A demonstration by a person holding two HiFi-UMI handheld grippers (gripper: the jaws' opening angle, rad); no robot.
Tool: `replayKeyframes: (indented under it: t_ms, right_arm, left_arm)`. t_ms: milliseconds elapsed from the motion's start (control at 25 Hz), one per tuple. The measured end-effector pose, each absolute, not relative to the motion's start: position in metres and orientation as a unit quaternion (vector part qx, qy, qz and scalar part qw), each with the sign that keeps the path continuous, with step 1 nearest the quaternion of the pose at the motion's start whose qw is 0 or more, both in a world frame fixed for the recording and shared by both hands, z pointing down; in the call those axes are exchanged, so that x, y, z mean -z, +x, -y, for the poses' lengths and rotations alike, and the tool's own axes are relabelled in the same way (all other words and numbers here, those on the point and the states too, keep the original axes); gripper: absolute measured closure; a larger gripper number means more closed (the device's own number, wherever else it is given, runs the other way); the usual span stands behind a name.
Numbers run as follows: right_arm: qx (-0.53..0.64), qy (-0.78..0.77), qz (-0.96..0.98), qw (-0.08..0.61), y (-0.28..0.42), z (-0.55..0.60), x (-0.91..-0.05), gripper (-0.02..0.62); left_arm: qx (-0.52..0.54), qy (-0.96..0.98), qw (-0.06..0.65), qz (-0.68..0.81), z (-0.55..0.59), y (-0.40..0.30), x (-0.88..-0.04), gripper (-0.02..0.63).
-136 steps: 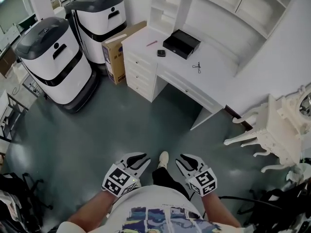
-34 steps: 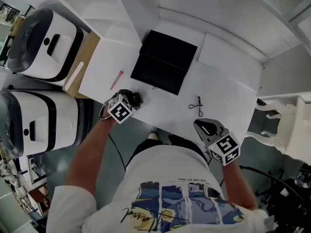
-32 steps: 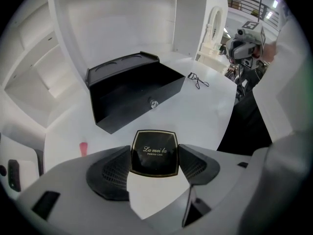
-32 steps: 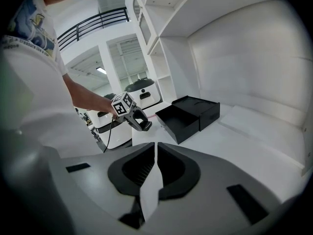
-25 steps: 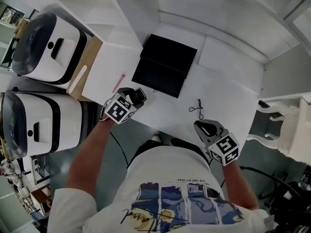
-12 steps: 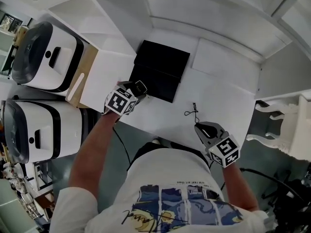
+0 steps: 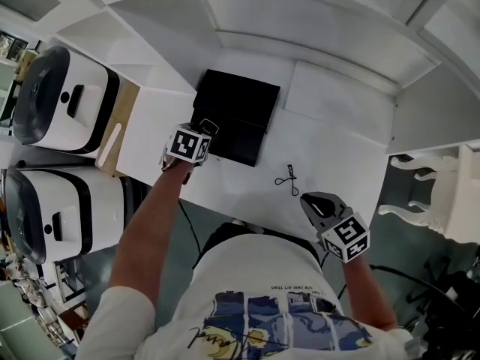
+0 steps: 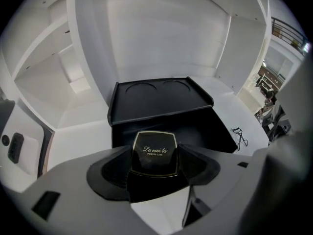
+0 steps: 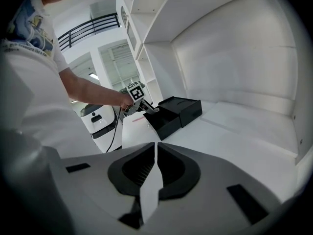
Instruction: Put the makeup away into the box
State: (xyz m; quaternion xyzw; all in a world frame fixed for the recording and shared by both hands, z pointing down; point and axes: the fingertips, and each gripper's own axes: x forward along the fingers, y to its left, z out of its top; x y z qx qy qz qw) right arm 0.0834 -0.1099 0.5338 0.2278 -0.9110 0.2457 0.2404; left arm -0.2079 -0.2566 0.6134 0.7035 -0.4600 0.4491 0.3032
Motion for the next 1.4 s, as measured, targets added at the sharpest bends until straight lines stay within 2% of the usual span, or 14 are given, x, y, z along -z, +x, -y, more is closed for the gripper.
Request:
replayKeyframes:
  t_ms: [720,1400]
  right_arm:
    - [-0.265,0.256,0.895,0.251,0.113,0.115,-0.541,0.56]
    - [-0.261,0.271,0.894,0.245,0.111,0.111,-0.538,0.56]
  left_arm:
    - [-0.5,0.639,0.327,0.485,0.276,-0.213,-0.659,0.284]
    - [-0.503,0.655,0.289,0.484,0.283,-0.208,-0.652,0.279]
